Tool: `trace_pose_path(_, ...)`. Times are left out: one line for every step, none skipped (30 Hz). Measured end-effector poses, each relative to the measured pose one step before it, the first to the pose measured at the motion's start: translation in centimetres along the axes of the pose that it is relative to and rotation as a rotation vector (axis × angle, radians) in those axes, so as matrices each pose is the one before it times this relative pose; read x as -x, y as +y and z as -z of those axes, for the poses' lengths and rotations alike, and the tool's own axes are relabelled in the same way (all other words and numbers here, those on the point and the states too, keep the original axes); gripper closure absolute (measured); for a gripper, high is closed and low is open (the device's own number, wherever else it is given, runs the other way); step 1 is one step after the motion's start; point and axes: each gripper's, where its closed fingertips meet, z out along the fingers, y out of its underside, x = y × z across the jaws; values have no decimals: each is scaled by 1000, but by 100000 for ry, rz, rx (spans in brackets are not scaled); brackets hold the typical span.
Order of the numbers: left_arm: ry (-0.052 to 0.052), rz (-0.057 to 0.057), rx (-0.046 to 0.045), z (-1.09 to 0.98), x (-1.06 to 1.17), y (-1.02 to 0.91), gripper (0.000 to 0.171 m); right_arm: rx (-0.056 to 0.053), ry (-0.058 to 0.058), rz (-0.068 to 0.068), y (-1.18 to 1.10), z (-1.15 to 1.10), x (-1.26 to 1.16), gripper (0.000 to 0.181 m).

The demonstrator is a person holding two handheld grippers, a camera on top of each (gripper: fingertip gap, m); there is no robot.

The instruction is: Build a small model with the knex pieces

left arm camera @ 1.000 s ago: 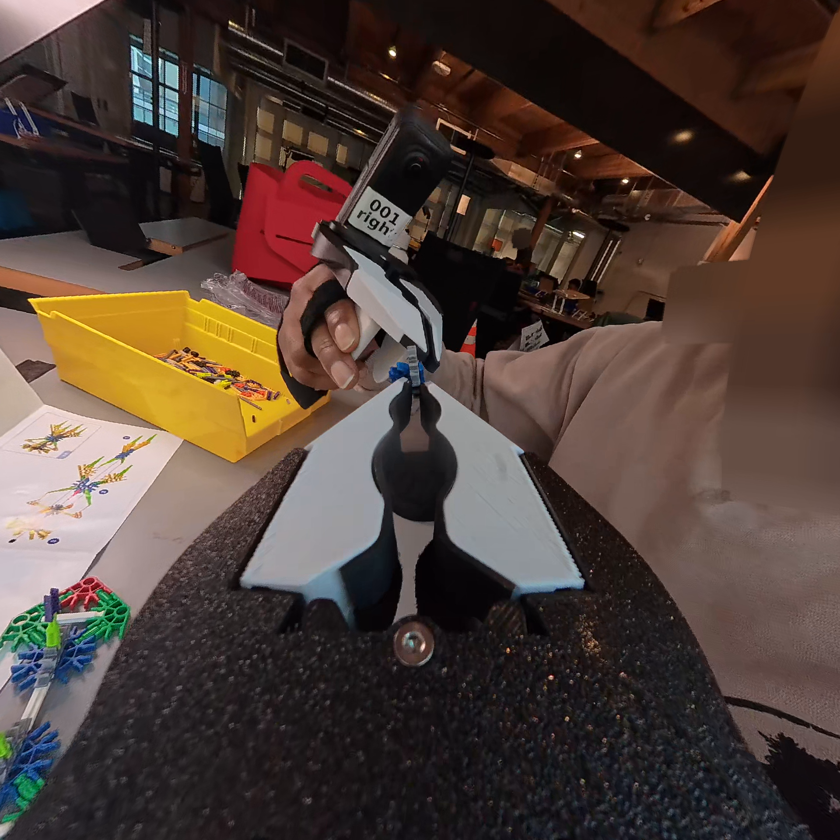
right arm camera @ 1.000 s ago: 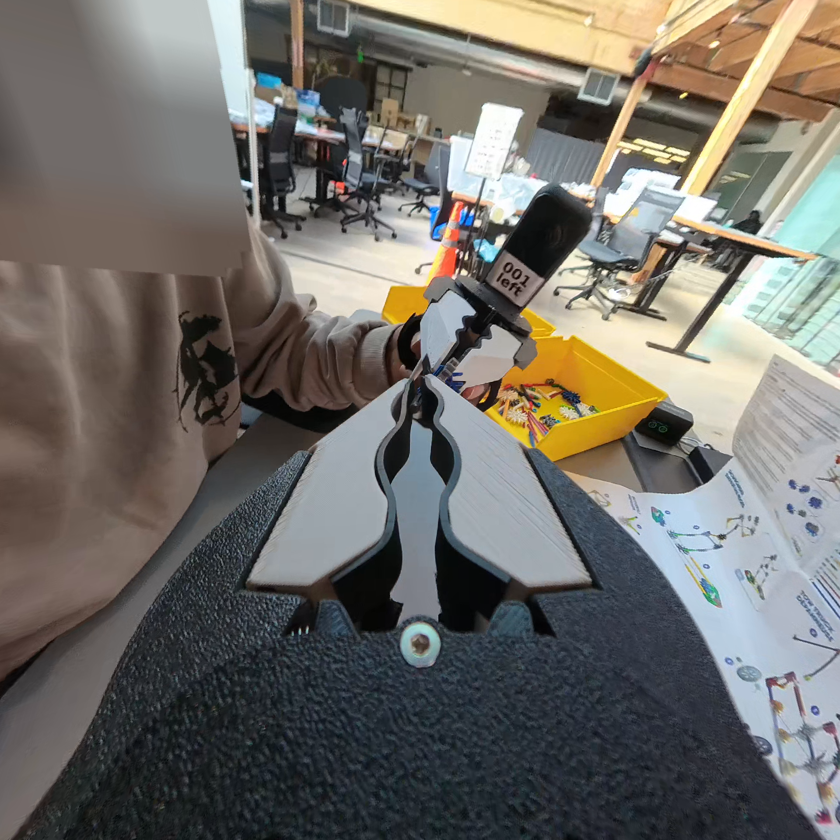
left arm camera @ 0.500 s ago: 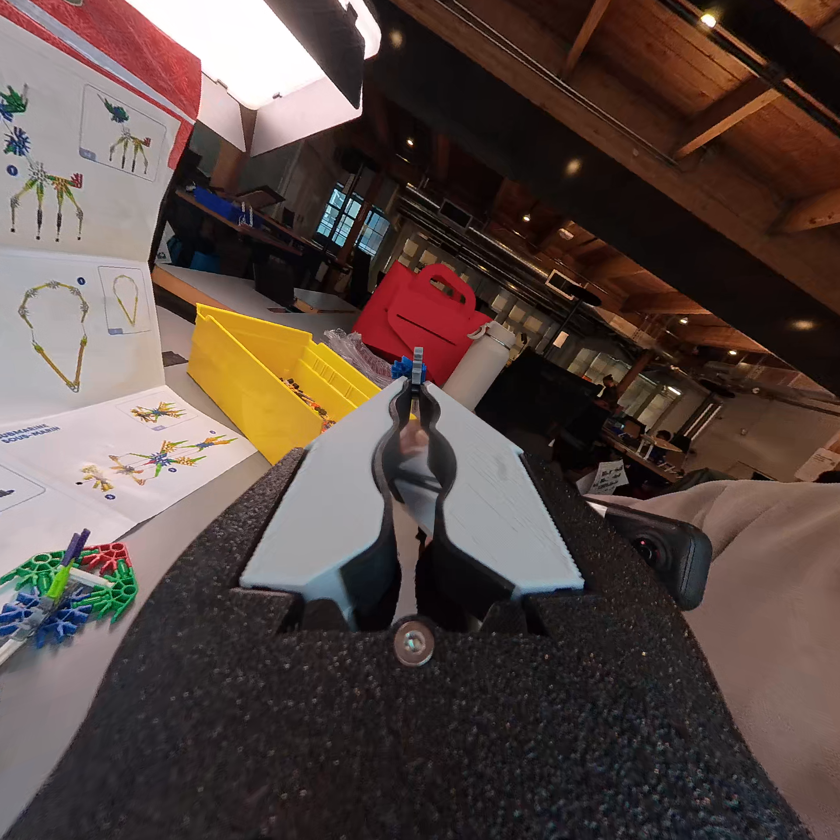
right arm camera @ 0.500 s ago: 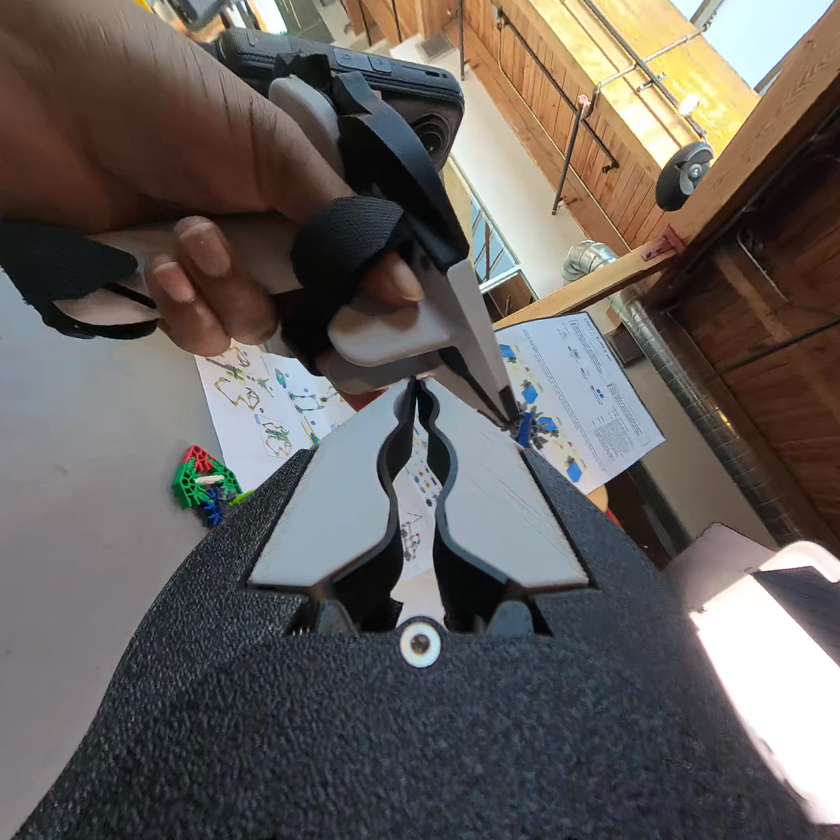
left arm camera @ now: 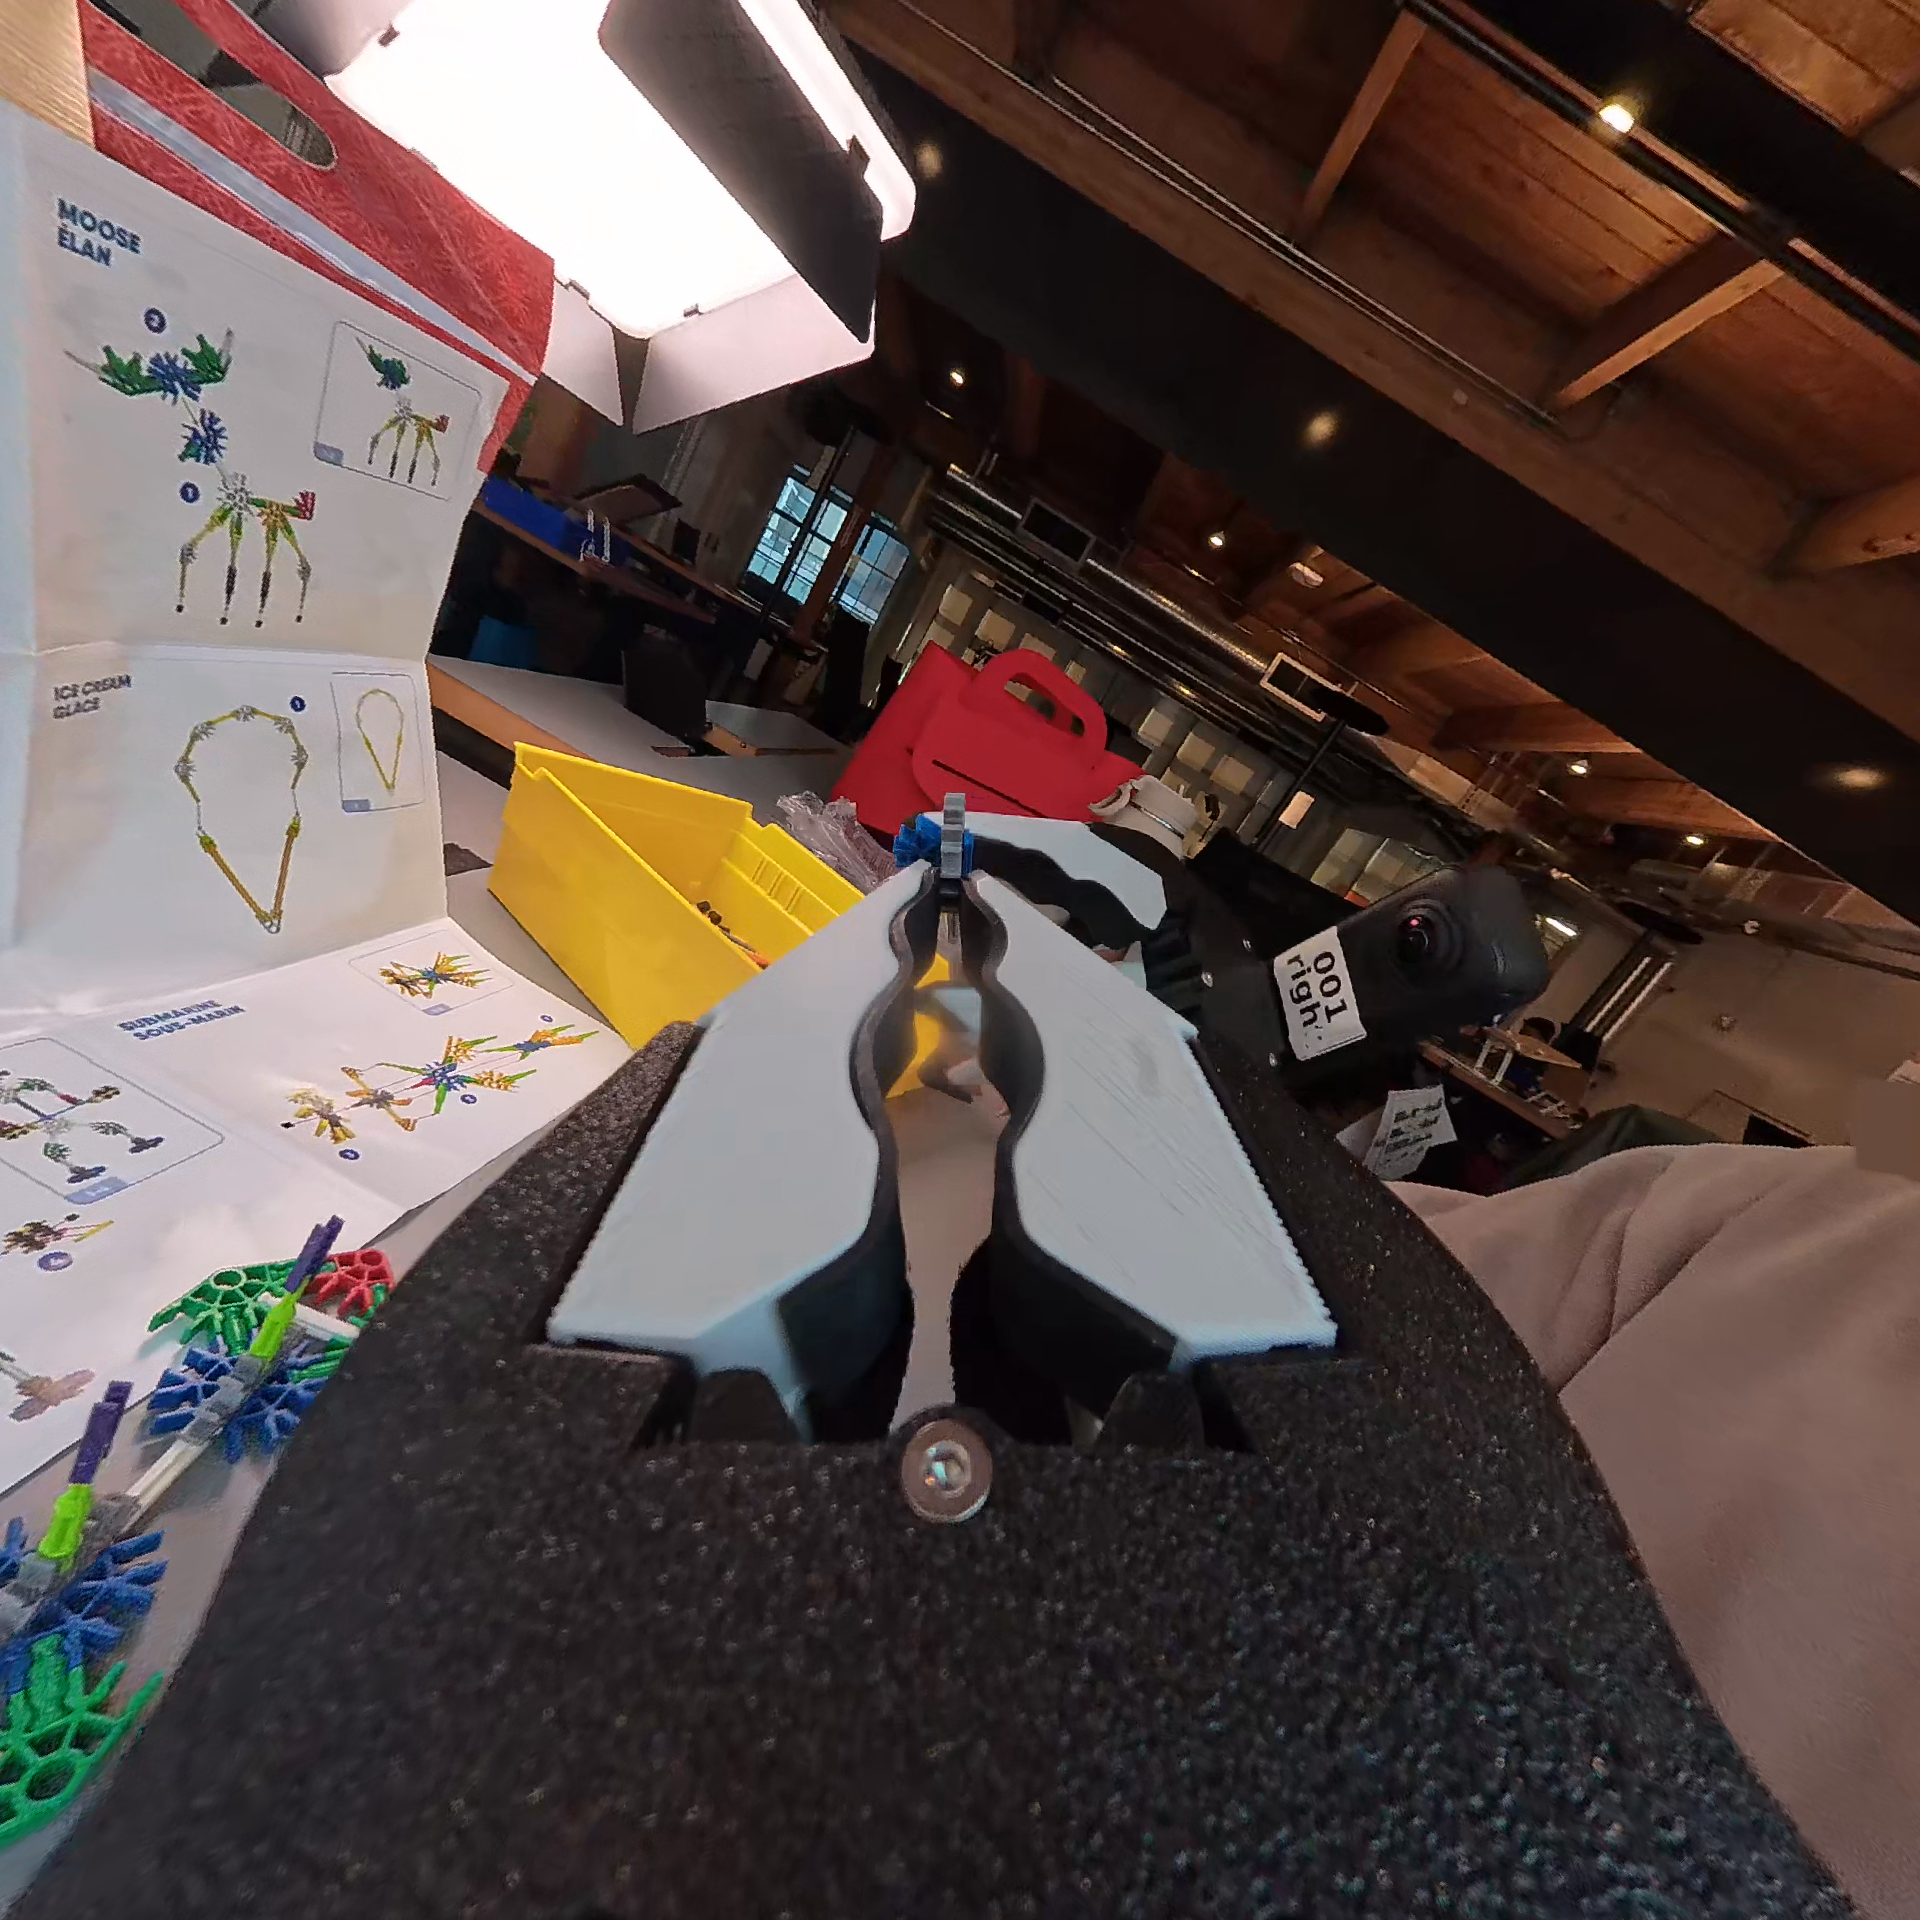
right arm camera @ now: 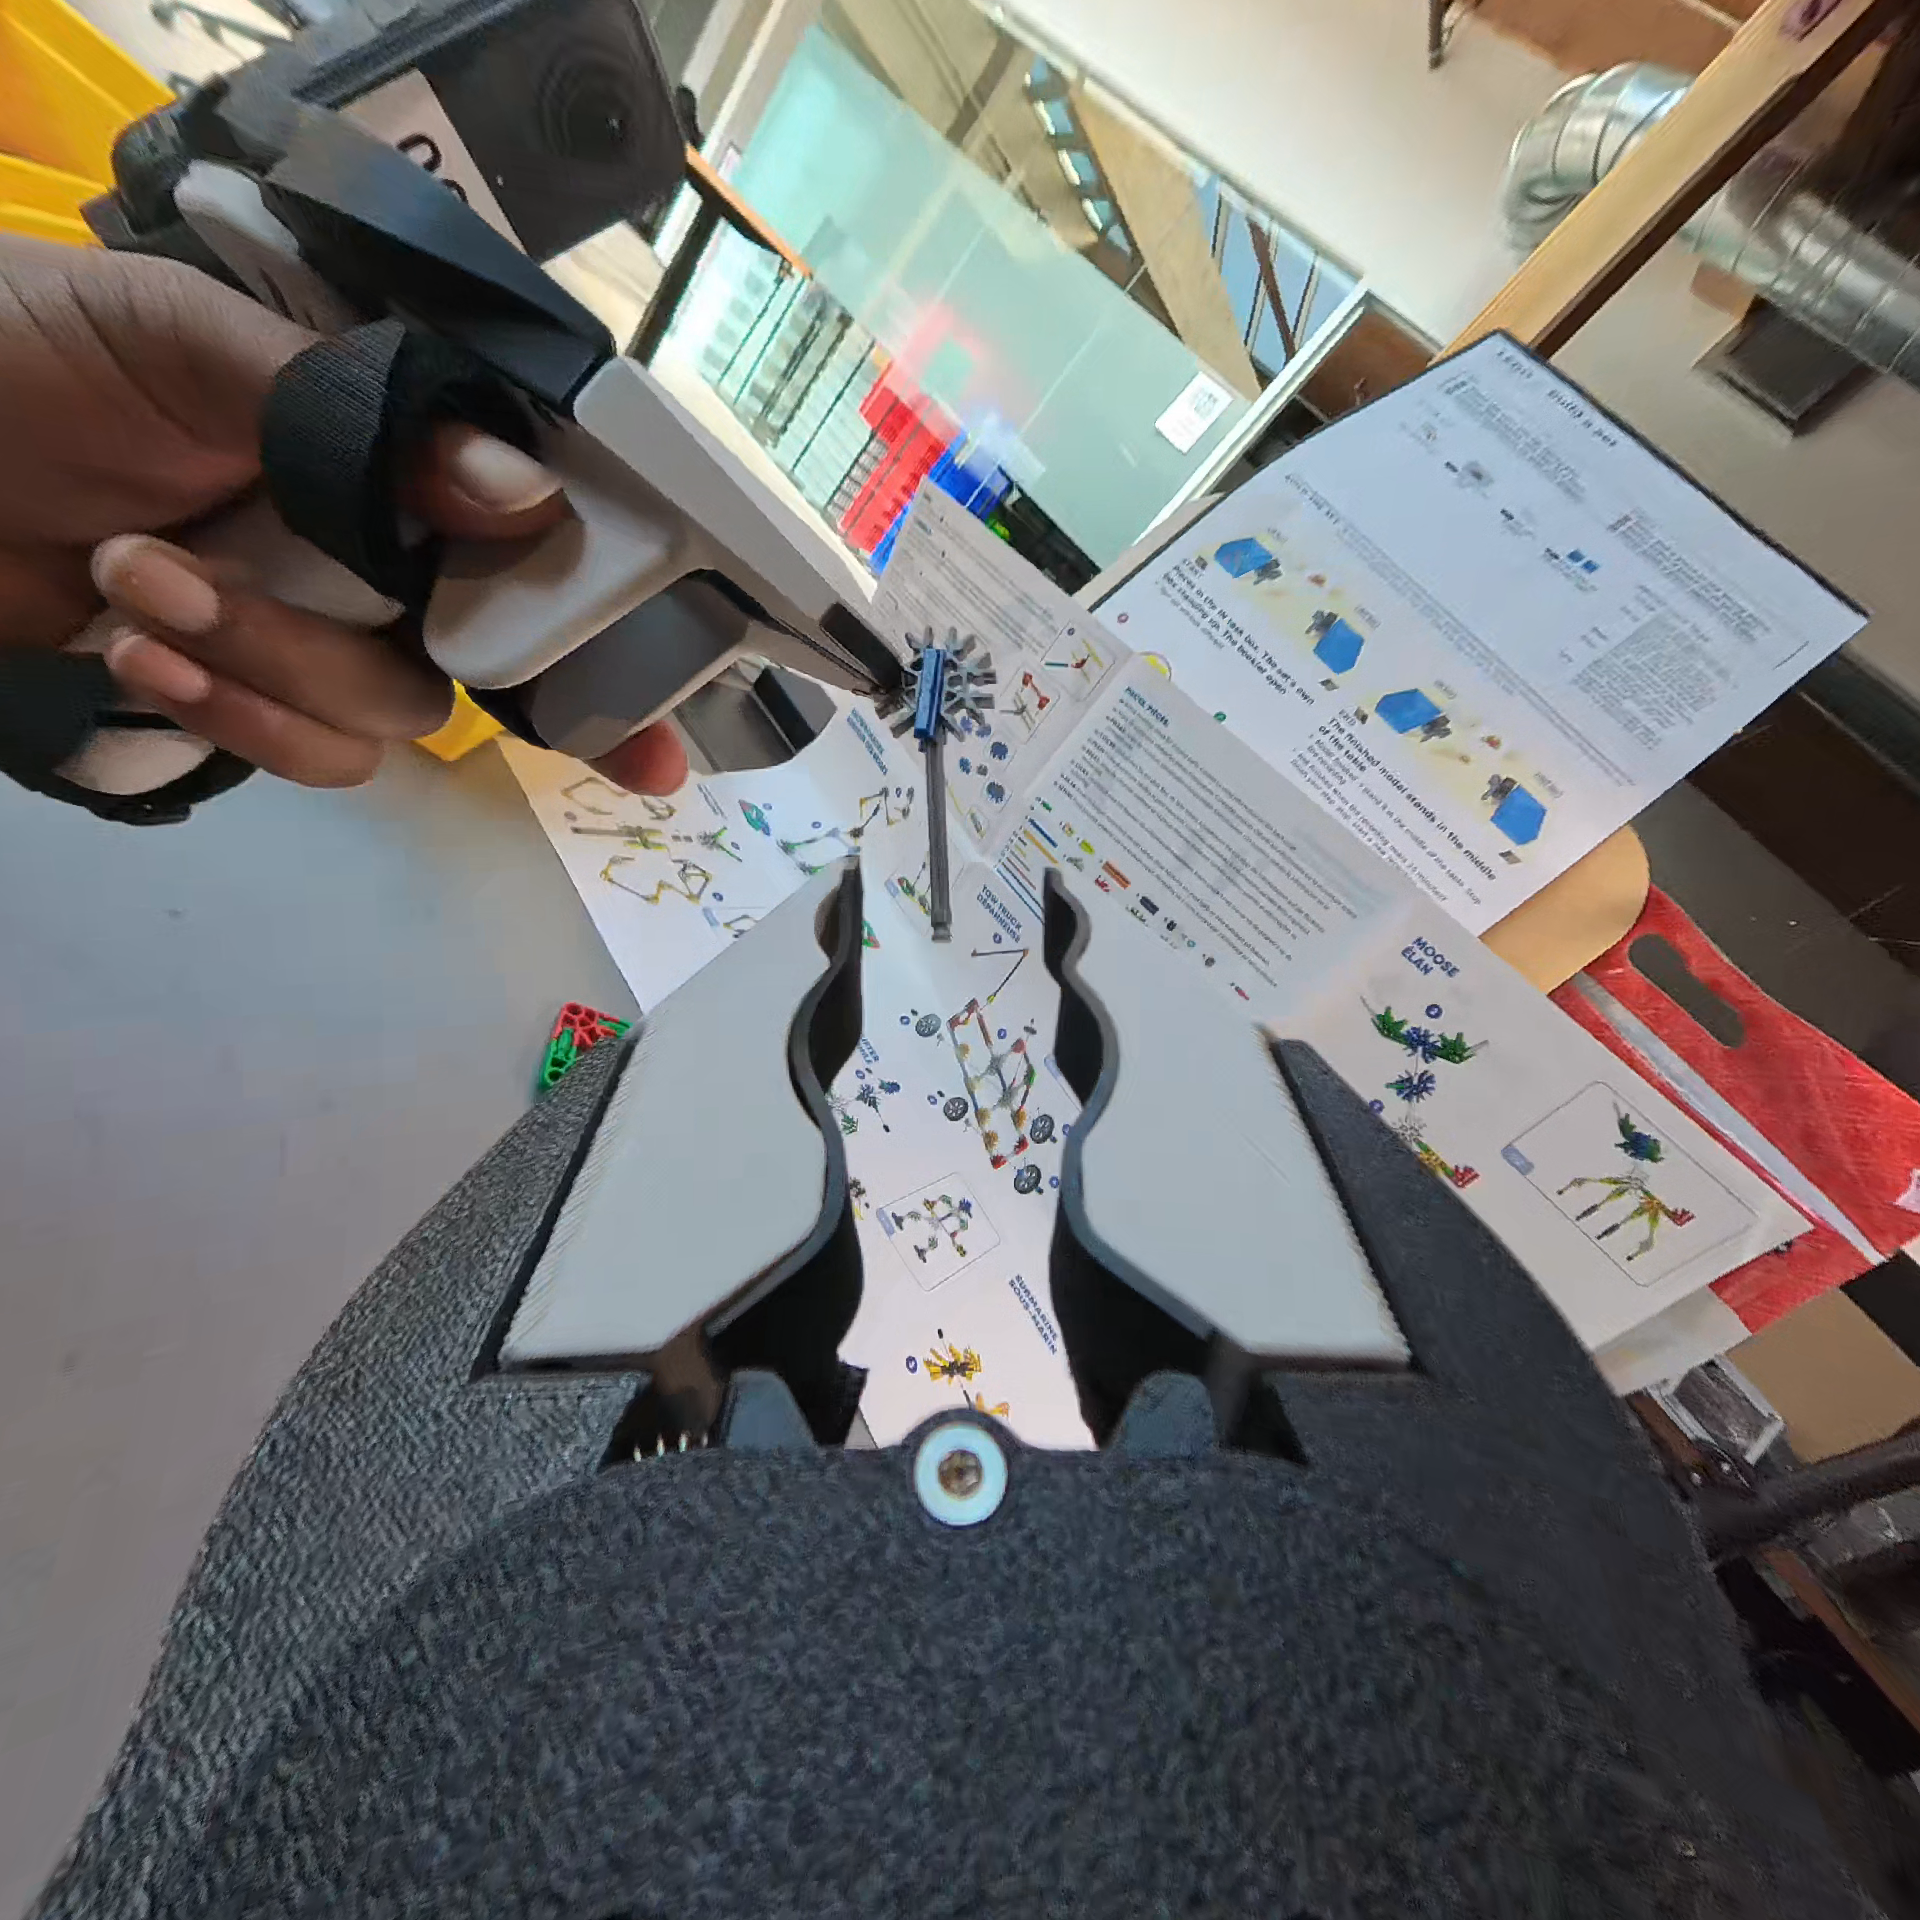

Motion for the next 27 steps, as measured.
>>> trace_pose_path(280,646,694,-206,-92,345,171,469,1581,656,88,-180,28,163)
trace_pose_path(94,366,282,-133,-40,229,171,-1674,1337,1412,-207,40,80,179)
trace_pose_path(51,348,-143,-51,-15,79,170,-442,-11,794,-54,39,177,180)
trace_pose_path(-86,231,205,7,25,49,170,723,-707,-689,110,35,78,181)
trace_pose_path(-121,-298,629,-22,39,82,170,223,-2211,-3110,56,39,51,181)
trace_pose_path(148,-355,459,-36,-11,57,170,320,-3251,-4930,56,17,42,181)
trace_pose_path(687,11,649,-73,-53,61,170,-288,-3032,-4565,-11,50,-18,181)
trace_pose_path(1320,327,1144,-49,-106,73,170,24,-2648,-3087,12,51,-25,181)
trace_pose_path(1172,195,1385,25,-32,65,170,872,-2247,-1862,66,27,-20,181)
trace_pose_path(451,-333,1036,118,93,-19,169,465,-1336,-577,-47,59,-90,181)
trace_pose_path(-235,-712,701,183,190,-131,166,-198,-914,1075,-199,82,-75,181)
trace_pose_path(-580,-622,971,197,216,-163,159,356,-185,1261,-199,57,-133,181)
trace_pose_path(-78,-385,1290,169,110,-115,153,386,-533,1453,-208,-12,-15,181)
trace_pose_path(682,-149,1262,129,-63,-67,148,736,-383,1600,-162,-93,26,181)
trace_pose_path(1039,-154,764,77,-175,-62,148,620,73,2053,-140,-170,49,181)
trace_pose_path(822,-498,121,32,-204,-69,148,943,-11,2292,-44,-232,117,181)
trace_pose_path(392,-844,376,-18,-166,5,149,465,673,1996,-65,-253,51,180)
trace_pose_path(-624,-1172,777,-36,-22,115,152,-86,119,1436,-117,-245,169,180)
trace_pose_path(-1598,-1767,364,-6,127,68,155,-225,-262,757,-108,-231,250,180)
trace_pose_path(-841,-2361,-696,70,-24,-79,165,91,1089,695,-21,-197,58,181)
trace_pose_path(-222,-2409,-1307,124,-127,-202,169,-781,1288,1162,-110,-118,12,181)
trace_pose_path(-542,-2038,-636,105,-54,-163,170,-1024,686,177,-152,-29,32,181)
trace_pose_path(-267,-2020,-658,76,-115,-157,170,-1185,249,-939,-199,15,35,181)
trace_pose_path(-553,-1989,-1081,52,-104,-179,171,-1206,376,-1447,-178,7,21,181)
trace_pose_path(-497,-1374,-1482,38,-137,-219,171,-1620,680,-1339,-194,5,-1,181)
trace_pose_path(-305,-799,-1739,53,-101,-251,171,-1894,899,-1610,-234,2,34,181)
trace_pose_path(-361,-529,-1888,63,-75,-261,171,-1894,1068,-2294,-198,-61,70,181)
